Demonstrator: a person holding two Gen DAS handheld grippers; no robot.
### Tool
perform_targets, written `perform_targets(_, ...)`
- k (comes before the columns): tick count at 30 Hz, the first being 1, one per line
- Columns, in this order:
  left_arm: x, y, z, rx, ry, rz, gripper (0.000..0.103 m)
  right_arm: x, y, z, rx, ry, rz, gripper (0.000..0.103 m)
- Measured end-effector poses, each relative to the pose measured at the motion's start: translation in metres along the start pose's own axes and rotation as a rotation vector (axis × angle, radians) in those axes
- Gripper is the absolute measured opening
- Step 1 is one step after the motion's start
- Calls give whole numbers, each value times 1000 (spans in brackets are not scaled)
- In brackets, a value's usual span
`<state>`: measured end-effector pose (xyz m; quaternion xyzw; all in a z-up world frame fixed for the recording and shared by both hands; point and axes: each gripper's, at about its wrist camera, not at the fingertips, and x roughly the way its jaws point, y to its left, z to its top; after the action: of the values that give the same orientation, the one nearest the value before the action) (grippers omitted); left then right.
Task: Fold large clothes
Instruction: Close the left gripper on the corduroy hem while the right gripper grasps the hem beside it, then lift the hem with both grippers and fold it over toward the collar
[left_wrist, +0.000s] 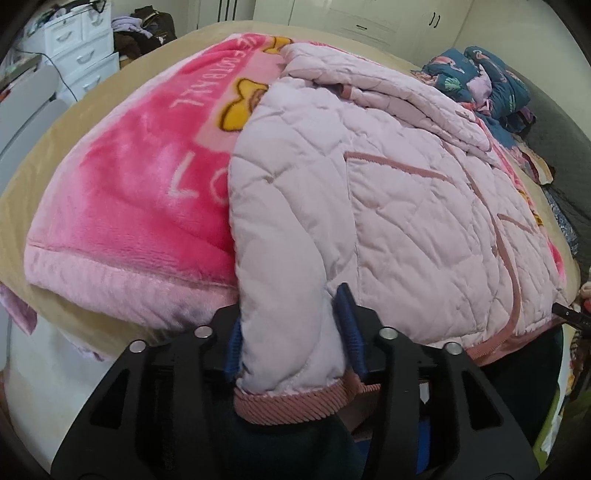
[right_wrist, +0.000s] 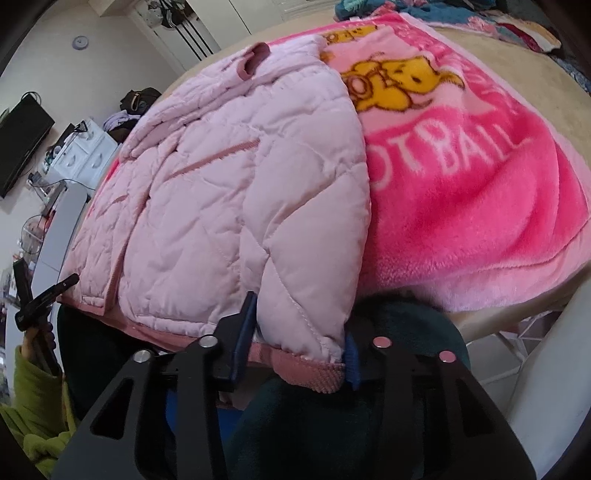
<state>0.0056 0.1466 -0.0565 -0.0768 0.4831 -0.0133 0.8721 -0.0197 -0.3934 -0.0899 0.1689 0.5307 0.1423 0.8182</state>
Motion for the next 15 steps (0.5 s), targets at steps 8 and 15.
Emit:
perform_targets(8, -2, -14, 1, 58, -27, 40, 16, -2, 9, 3, -34, -35, 24, 31)
perform_targets(15, -30, -27, 14, 84, -134, 12, 11, -38, 26, 11, -65, -183, 92, 19)
